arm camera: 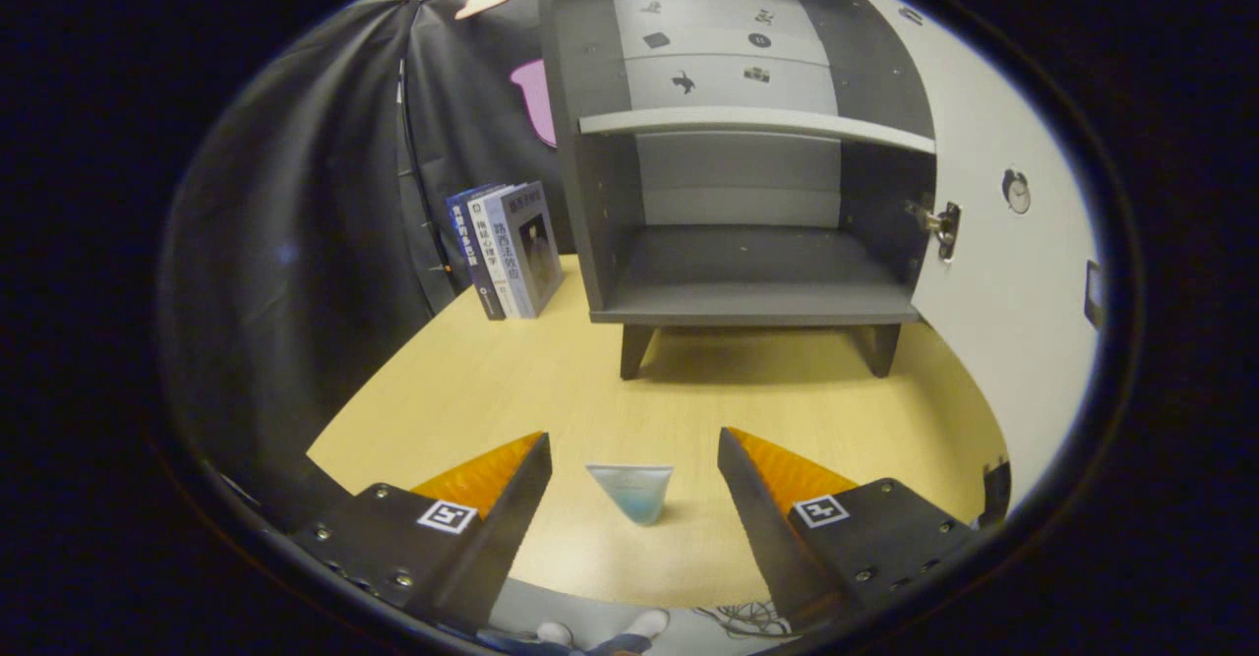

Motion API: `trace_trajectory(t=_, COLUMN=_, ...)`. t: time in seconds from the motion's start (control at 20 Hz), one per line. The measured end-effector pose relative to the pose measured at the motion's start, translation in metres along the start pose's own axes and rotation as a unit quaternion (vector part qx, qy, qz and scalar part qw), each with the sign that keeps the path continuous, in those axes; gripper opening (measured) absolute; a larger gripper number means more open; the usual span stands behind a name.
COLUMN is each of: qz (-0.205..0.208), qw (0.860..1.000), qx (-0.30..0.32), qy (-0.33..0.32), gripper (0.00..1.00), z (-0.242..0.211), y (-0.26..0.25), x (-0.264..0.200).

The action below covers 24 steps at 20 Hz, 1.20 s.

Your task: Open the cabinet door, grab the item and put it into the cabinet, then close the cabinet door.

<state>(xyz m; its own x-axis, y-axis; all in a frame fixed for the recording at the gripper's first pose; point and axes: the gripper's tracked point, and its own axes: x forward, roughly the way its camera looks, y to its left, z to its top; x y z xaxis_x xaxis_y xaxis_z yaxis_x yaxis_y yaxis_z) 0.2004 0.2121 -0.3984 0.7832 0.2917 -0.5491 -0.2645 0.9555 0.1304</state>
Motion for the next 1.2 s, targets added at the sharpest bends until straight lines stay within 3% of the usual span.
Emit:
trace_trajectory(t=0.25, qz=-0.003, qw=1.0, qx=0.011, qy=0.027, gripper=1.0, z=-0.037, y=0.002, x=0.031)
trace_trajectory(t=0.35, qz=-0.009, qw=1.0, qx=0.012, qy=0.027, gripper=0.93, z=-0.044, y=0.0, x=0.039)
trace_trajectory(t=0.55, qz=-0.006, qw=1.0, qx=0.003, qy=0.001, gripper=0.55, z=-0.025, y=0.002, x=0.034)
trace_trajectory(t=0.6, qz=-0.002, qw=1.0, qx=0.002, qy=-0.003, gripper=0.55, z=-0.017, y=0.002, x=0.03)
trace_trajectory(t=0.8, qz=0.002, qw=0.999, qx=-0.002, qy=-0.039, gripper=0.54, z=0.056, y=-0.001, x=-0.005)
trace_trajectory(t=1.2, qz=-0.006, qw=0.982, qx=-0.008, qy=-0.19, gripper=0.54, z=0.29, y=-0.031, x=-0.08)
